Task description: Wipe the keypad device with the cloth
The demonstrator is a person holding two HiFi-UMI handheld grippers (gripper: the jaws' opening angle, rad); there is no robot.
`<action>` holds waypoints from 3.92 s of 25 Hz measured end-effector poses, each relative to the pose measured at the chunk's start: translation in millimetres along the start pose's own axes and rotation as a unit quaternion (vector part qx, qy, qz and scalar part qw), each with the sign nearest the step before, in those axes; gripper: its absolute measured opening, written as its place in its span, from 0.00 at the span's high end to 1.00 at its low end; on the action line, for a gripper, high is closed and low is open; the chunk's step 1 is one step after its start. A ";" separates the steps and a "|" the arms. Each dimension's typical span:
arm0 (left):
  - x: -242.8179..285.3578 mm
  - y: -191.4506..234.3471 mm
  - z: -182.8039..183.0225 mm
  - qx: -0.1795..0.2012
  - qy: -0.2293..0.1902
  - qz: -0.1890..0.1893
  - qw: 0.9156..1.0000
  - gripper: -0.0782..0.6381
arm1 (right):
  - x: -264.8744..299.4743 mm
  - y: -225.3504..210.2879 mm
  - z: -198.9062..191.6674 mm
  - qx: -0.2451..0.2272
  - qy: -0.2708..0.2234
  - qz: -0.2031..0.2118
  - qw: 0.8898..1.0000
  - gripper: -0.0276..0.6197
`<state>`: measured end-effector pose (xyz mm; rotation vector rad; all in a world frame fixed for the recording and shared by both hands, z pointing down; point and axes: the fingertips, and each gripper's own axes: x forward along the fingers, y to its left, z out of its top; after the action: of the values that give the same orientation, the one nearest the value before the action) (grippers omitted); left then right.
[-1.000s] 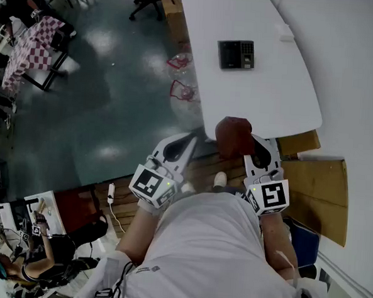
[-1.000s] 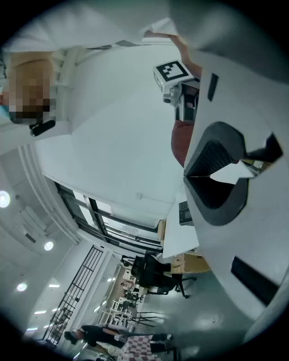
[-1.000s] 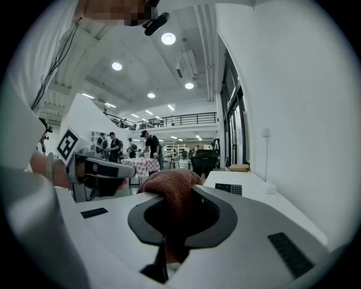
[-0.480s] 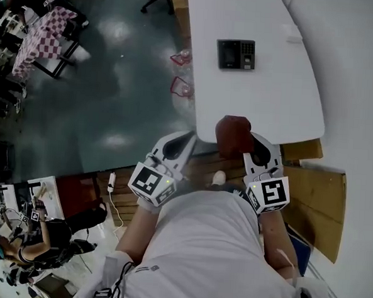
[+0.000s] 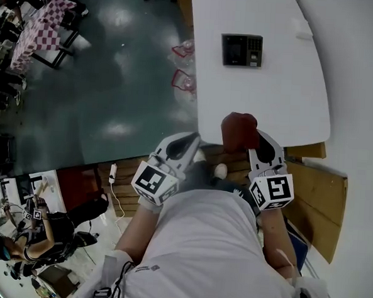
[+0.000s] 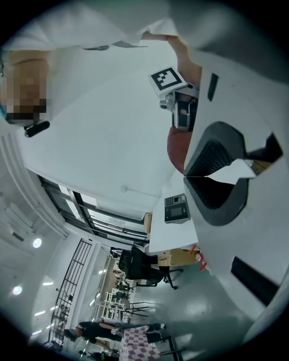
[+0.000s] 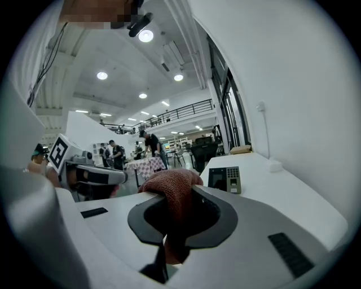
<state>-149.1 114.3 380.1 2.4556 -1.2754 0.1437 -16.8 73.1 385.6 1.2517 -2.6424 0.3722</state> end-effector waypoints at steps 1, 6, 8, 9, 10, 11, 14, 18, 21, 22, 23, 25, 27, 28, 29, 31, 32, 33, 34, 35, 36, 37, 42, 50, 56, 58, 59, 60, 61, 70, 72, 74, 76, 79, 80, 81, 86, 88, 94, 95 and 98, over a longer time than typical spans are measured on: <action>2.3 4.2 2.8 -0.002 -0.001 -0.005 1.000 0.88 | 3.6 -1.9 2.5 0.001 0.002 -0.006 1.000 0.90; 8.8 27.9 15.8 -0.009 -0.015 -0.036 0.999 0.87 | 24.4 -10.8 19.8 -0.016 0.008 -0.040 0.999 0.90; 8.4 36.7 16.9 -0.013 -0.016 -0.048 0.999 0.88 | 30.1 -14.8 24.4 -0.025 0.010 -0.058 0.998 0.90; 8.6 40.1 16.7 -0.013 -0.015 -0.054 0.998 0.87 | 31.5 -17.5 26.3 -0.028 0.011 -0.068 0.997 0.90; 9.9 43.4 16.1 -0.010 -0.013 -0.059 0.998 0.88 | 32.4 -20.9 27.8 -0.030 0.011 -0.076 0.997 0.90; 12.2 46.6 14.9 -0.005 -0.009 -0.061 0.998 0.87 | 33.0 -25.0 28.2 -0.032 0.012 -0.082 0.996 0.90; 20.0 51.3 13.2 0.005 -0.001 -0.063 0.998 0.87 | 31.0 -39.6 27.5 -0.044 0.018 -0.099 0.994 0.90; 31.6 45.8 17.4 0.006 0.003 -0.063 0.998 0.87 | 24.9 -62.1 33.3 -0.049 0.022 -0.110 0.993 0.90; 48.1 44.2 15.4 0.008 0.007 -0.052 0.999 0.87 | 27.7 -84.8 32.1 -0.047 0.025 -0.106 0.993 0.90; 53.3 44.1 14.5 0.008 0.008 -0.046 0.999 0.87 | 29.0 -92.0 32.0 -0.048 0.026 -0.104 0.993 0.90; 58.3 43.9 13.7 0.008 0.009 -0.039 0.999 0.87 | 30.3 -99.3 32.6 -0.049 0.027 -0.101 0.993 0.90; 69.3 42.8 12.3 0.010 0.012 -0.026 1.000 0.87 | 32.8 -115.1 34.6 -0.052 0.025 -0.097 0.994 0.90; 83.7 42.1 12.9 0.018 0.015 -0.014 1.000 0.87 | 36.7 -133.3 34.7 -0.056 0.023 -0.092 0.994 0.90; 92.0 42.9 13.9 0.024 0.017 -0.009 1.000 0.87 | 39.9 -142.5 34.1 -0.057 0.023 -0.089 0.994 0.90; 100.0 44.7 15.4 0.032 0.018 -0.004 0.999 0.87 | 43.9 -151.0 33.4 -0.059 0.023 -0.086 0.994 0.90; 114.0 50.5 20.5 0.050 0.022 0.006 0.998 0.87 | 53.5 -164.3 33.8 -0.068 0.024 -0.079 0.994 0.90; 120.4 53.3 24.2 0.059 0.023 0.010 0.998 0.87 | 58.3 -169.6 35.0 -0.077 0.025 -0.076 0.994 0.90; 126.8 55.2 28.6 0.069 0.025 0.014 0.997 0.87 | 62.5 -174.5 36.5 -0.088 0.026 -0.073 0.993 0.90; 133.6 56.2 33.4 0.080 0.026 0.017 0.996 0.87 | 66.2 -179.6 38.2 -0.098 0.029 -0.070 0.992 0.90; 141.0 56.6 38.4 0.092 0.027 0.021 0.995 0.87 | 69.8 -184.8 39.7 -0.106 0.031 -0.066 0.992 0.90; 149.0 56.9 43.0 0.104 0.028 0.025 0.994 0.87 | 73.5 -190.3 40.7 -0.111 0.034 -0.061 0.991 0.90; 157.6 57.3 46.4 0.115 0.030 0.029 0.992 0.87 | 77.5 -195.7 40.7 -0.113 0.036 -0.055 0.991 0.90; 205.7 63.2 53.8 0.131 0.035 0.026 0.990 0.87 | 102.2 -219.3 33.0 -0.151 0.059 -0.040 0.986 0.90; 276.2 101.1 50.8 0.149 0.089 -0.002 0.985 0.73 | 157.6 -244.9 31.2 -0.188 0.083 -0.031 0.978 0.90; 304.6 113.6 41.3 0.161 0.139 -0.037 0.976 0.67 | 181.2 -248.3 25.1 -0.184 0.106 -0.031 0.977 0.90; 316.9 121.8 38.2 0.171 0.151 -0.042 0.973 0.66 | 192.3 -253.4 20.5 -0.194 0.122 -0.034 0.973 0.90; 323.4 126.8 36.0 0.174 0.157 -0.043 0.971 0.65 | 198.0 -256.1 19.1 -0.201 0.128 -0.036 0.971 0.90; 330.0 131.2 33.6 0.177 0.162 -0.044 0.970 0.65 | 203.2 -258.5 18.1 -0.207 0.133 -0.037 0.969 0.90; 336.0 134.6 31.3 0.178 0.166 -0.047 0.969 0.65 | 207.8 -260.2 17.5 -0.212 0.138 -0.037 0.967 0.90; 372.3 149.7 15.2 0.232 0.228 -0.078 0.942 0.64 | 242.9 -264.0 11.9 -0.302 0.178 -0.034 0.936 0.90; 374.8 150.4 9.1 0.243 0.244 -0.089 0.934 0.64 | 247.1 -261.8 9.0 -0.338 0.185 -0.036 0.922 0.90; 376.1 148.3 5.0 0.251 0.255 -0.099 0.929 0.64 | 248.8 -258.9 5.8 -0.376 0.191 -0.038 0.906 0.90; 379.0 146.4 -0.2 0.256 0.265 -0.105 0.924 0.64 | 250.0 -258.2 2.1 -0.415 0.196 -0.041 0.888 0.90; 383.6 146.0 -4.3 0.257 0.275 -0.109 0.920 0.64 | 252.4 -258.5 -1.1 -0.466 0.202 -0.047 0.860 0.90; 384.1 146.0 -3.7 0.254 0.275 -0.110 0.921 0.64 | 252.8 -257.9 -1.8 -0.478 0.204 -0.048 0.853 0.90; 384.3 145.9 -3.2 0.250 0.275 -0.110 0.922 0.64 | 252.6 -257.2 -2.9 -0.488 0.205 -0.049 0.847 0.90; 383.2 143.1 -6.2 0.252 0.274 -0.111 0.921 0.65 | 249.6 -253.3 -13.8 -0.512 0.204 -0.054 0.832 0.90; 382.8 143.4 -7.9 0.244 0.282 -0.119 0.920 0.65 | 250.2 -253.7 -17.4 -0.508 0.204 -0.054 0.835 0.90; 384.9 141.4 -9.6 0.244 0.292 -0.127 0.916 0.66 | 245.0 -258.8 -27.7 -0.489 0.212 -0.055 0.844 0.90; 384.0 139.3 -9.7 0.247 0.292 -0.125 0.916 0.66 | 241.4 -259.0 -30.6 -0.486 0.215 -0.054 0.845 0.90; 379.9 131.8 -10.6 0.262 0.296 -0.117 0.911 0.66 | 229.4 -258.8 -40.0 -0.480 0.224 -0.051 0.846 0.90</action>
<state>-32.2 -243.0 523.2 2.6310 -0.7258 1.2000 44.3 -240.2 524.5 0.7980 -1.8748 -0.5648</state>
